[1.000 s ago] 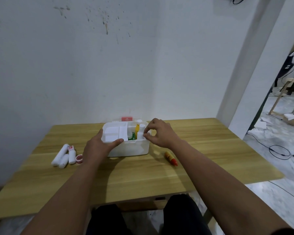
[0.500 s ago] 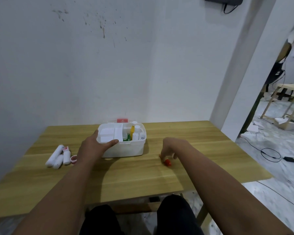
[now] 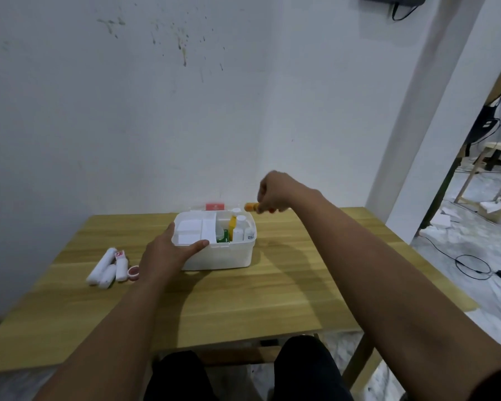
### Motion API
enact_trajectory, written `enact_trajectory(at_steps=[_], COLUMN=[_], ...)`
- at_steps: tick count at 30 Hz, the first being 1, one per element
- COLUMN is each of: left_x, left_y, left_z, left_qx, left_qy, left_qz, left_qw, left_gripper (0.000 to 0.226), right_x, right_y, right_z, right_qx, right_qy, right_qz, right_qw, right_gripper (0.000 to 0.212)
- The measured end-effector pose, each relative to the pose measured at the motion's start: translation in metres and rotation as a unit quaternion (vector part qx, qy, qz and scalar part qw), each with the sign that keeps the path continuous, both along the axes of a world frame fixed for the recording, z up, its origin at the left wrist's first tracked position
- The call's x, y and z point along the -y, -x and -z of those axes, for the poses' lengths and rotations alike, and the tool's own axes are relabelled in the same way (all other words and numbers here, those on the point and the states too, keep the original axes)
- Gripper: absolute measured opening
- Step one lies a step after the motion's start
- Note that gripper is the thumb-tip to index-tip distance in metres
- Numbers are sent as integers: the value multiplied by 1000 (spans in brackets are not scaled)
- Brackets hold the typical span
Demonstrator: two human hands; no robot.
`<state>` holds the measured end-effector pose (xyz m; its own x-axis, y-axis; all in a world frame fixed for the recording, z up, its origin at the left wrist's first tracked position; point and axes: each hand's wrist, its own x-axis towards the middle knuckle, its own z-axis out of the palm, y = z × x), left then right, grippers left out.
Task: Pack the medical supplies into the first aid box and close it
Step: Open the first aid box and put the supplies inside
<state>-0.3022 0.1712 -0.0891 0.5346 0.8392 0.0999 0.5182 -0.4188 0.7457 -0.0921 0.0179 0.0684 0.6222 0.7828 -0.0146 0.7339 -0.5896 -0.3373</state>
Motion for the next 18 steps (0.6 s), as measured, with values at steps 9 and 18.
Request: enact_trajectory(at_steps=[9,18], left_x=[-2,-1], left_y=[-2,-3], left_z=[4,5], left_qx=[1,12], left_qy=[-6,-12], left_qz=[-12,-12], left_qw=[1000,1000], left_gripper=[116,114], right_x=[-73,-84], right_y=[30,43], right_z=[20,42], right_qx=[57,134], right_qy=[48,131], right_qz=[-75,-93], right_qw=[994,978], right_gripper=[26,39])
